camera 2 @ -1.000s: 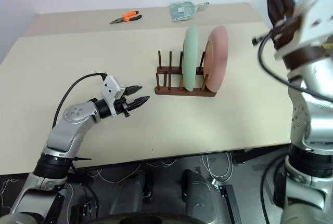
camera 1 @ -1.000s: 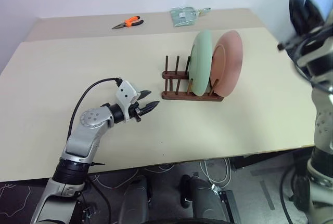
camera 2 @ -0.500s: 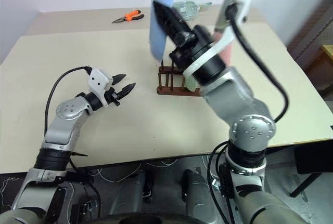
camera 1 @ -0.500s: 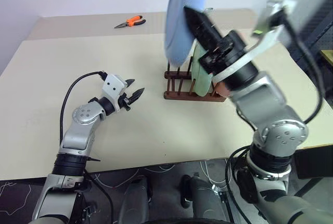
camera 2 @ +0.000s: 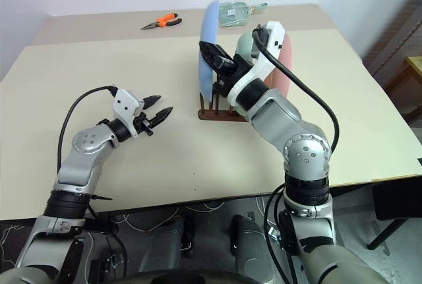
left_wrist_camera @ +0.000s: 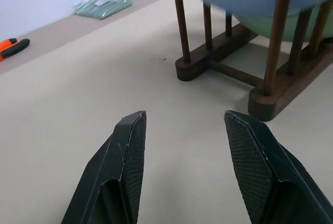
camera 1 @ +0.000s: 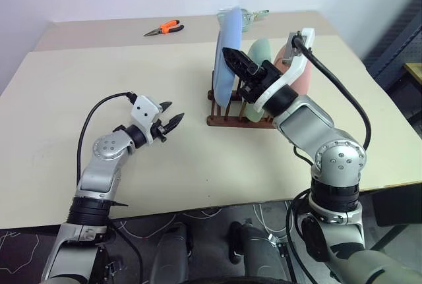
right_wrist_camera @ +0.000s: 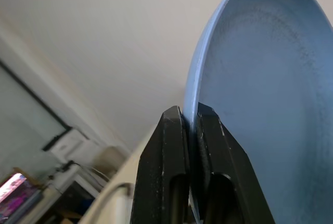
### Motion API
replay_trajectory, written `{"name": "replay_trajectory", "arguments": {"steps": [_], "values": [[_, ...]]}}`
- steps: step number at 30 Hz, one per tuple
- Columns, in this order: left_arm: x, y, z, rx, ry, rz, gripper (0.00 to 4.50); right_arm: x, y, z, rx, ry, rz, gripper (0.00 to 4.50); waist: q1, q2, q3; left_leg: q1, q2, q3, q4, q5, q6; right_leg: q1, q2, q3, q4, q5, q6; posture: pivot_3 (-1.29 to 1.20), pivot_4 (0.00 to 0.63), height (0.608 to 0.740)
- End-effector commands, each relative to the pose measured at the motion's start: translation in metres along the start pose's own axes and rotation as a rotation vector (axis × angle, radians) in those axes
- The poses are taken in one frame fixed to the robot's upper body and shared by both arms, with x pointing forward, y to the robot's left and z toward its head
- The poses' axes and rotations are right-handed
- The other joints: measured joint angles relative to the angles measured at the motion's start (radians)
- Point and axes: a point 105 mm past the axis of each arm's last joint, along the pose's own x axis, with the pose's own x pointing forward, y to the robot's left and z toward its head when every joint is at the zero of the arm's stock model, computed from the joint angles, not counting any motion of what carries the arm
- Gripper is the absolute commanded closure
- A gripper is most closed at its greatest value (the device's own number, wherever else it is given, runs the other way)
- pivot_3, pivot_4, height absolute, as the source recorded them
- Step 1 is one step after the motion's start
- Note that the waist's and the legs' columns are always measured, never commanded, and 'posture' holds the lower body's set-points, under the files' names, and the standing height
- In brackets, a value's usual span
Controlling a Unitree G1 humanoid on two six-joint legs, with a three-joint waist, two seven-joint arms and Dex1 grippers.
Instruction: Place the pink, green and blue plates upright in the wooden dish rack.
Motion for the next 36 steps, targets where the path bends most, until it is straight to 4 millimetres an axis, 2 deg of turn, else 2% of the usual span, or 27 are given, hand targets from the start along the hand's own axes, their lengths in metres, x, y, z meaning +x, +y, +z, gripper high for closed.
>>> {"name": "replay_trajectory", "arguments": {"steps": [1, 3, 8, 13, 17, 20, 22, 23, 25, 28, 31, 32, 33, 34, 36], "values": [[0.0, -0.002, 0.013, 0.024, -0.038, -0.001, 2.07, 0.0, 0.001, 0.005, -0.025, -0.004, 0.021, 3.79, 0.0, 0.0, 0.0, 0.0, 0.0, 0.0, 0.0, 0.0, 0.0, 0.0, 0.0, 0.0, 0.0, 0.0, 0.0, 0.0, 0.15, 0.74], [-0.001, -0.002, 0.012, 0.02, -0.036, -0.001, 2.07, 0.001, -0.001, 0.006, -0.033, -0.006, 0.017, 3.09, 0.0, 0.0, 0.0, 0.0, 0.0, 0.0, 0.0, 0.0, 0.0, 0.0, 0.0, 0.0, 0.0, 0.0, 0.0, 0.0, 0.15, 0.74], [-0.002, -0.003, 0.012, 0.018, -0.032, -0.005, 2.07, 0.004, 0.001, 0.018, -0.196, -0.025, 0.019, 0.6, 0.001, 0.0, 0.0, 0.0, 0.0, 0.0, 0.0, 0.0, 0.0, 0.0, 0.0, 0.0, 0.0, 0.0, 0.0, 0.0, 0.15, 0.74], [-0.002, -0.006, 0.012, 0.016, -0.026, -0.015, 2.07, -0.002, 0.022, 0.036, -0.406, -0.018, 0.1, 0.6, 0.002, 0.0, 0.0, 0.0, 0.0, 0.0, 0.0, 0.0, 0.0, -0.001, 0.0, 0.0, 0.0, 0.0, 0.0, 0.0, 0.15, 0.74], [-0.001, -0.007, 0.013, 0.014, -0.027, -0.017, 2.07, -0.032, 0.034, 0.044, -0.614, 0.023, 0.162, 0.6, 0.004, 0.0, 0.0, -0.002, 0.0, 0.0, -0.001, 0.0, 0.0, -0.001, 0.0, 0.0, -0.002, 0.0, 0.0, 0.0, 0.15, 0.74], [-0.001, -0.007, 0.012, 0.014, -0.02, -0.025, 2.07, -0.056, 0.033, 0.051, -0.713, 0.048, 0.169, 0.6, 0.005, 0.0, 0.0, -0.001, 0.0, 0.0, -0.001, 0.0, 0.0, -0.001, 0.0, 0.0, -0.003, -0.001, 0.001, 0.0, 0.15, 0.74], [-0.002, -0.006, 0.01, 0.016, -0.011, -0.034, 2.07, -0.079, 0.03, 0.058, -0.76, 0.057, 0.162, 0.6, 0.007, 0.0, 0.0, -0.002, 0.0, -0.001, -0.001, 0.0, 0.0, 0.0, -0.001, 0.0, -0.004, -0.003, 0.004, 0.0, 0.15, 0.74], [-0.001, -0.007, 0.009, 0.017, -0.008, -0.038, 2.07, -0.089, 0.025, 0.063, -0.769, 0.062, 0.141, 0.6, 0.007, 0.0, 0.0, -0.001, 0.0, -0.001, -0.001, 0.0, 0.0, 0.0, -0.001, 0.0, -0.004, -0.003, 0.004, 0.0, 0.15, 0.74], [0.001, -0.006, 0.008, 0.014, -0.005, -0.052, 2.07, -0.103, 0.001, 0.067, -0.829, 0.113, 0.006, 0.6, 0.006, 0.0, 0.0, -0.001, 0.0, -0.001, -0.001, 0.0, 0.0, 0.0, -0.001, 0.0, -0.004, -0.003, 0.004, 0.0, 0.15, 0.74], [0.006, -0.012, 0.009, 0.009, -0.01, -0.092, 2.07, -0.116, -0.027, 0.059, -0.887, 0.217, -0.119, 1.37, 0.003, -0.001, 0.0, 0.0, 0.0, -0.001, -0.001, -0.001, -0.002, 0.0, -0.001, 0.0, -0.004, -0.002, 0.003, 0.0, 0.15, 0.74], [0.009, -0.02, 0.011, 0.004, -0.015, -0.141, 2.07, -0.121, -0.037, 0.05, -0.936, 0.278, -0.159, 2.97, 0.001, 0.0, 0.0, 0.001, 0.0, -0.002, -0.001, -0.002, -0.003, -0.001, -0.001, 0.0, -0.004, -0.001, 0.002, 0.0, 0.15, 0.74], [0.01, -0.024, 0.012, -0.006, -0.017, -0.164, 2.07, -0.122, -0.04, 0.047, -0.961, 0.296, -0.17, 3.37, 0.002, 0.0, 0.0, 0.001, 0.0, -0.002, -0.001, -0.002, -0.003, -0.001, 0.0, 0.0, -0.004, -0.001, 0.002, 0.0, 0.15, 0.74], [0.01, -0.031, 0.013, -0.022, -0.02, -0.21, 2.07, -0.123, -0.044, 0.043, -0.996, 0.326, -0.183, 3.99, 0.002, 0.0, 0.0, 0.001, 0.0, -0.002, -0.001, -0.002, -0.003, -0.001, 0.0, 0.0, -0.004, -0.001, 0.002, 0.0, 0.15, 0.74], [0.01, -0.036, 0.015, -0.033, -0.022, -0.243, 2.07, -0.123, -0.046, 0.04, -1.021, 0.345, -0.189, 4.44, 0.003, 0.0, 0.0, 0.001, 0.0, -0.002, -0.001, -0.002, -0.003, -0.001, 0.0, 0.0, -0.004, -0.001, 0.002, 0.0, 0.15, 0.74], [0.008, -0.053, 0.019, -0.051, -0.025, -0.342, 2.07, -0.122, -0.054, 0.034, -1.105, 0.386, -0.214, 4.48, 0.003, 0.0, 0.0, 0.0, 0.0, -0.002, -0.001, -0.002, -0.003, -0.001, 0.0, 0.0, -0.004, -0.001, 0.002, 0.0, 0.15, 0.74]]}}
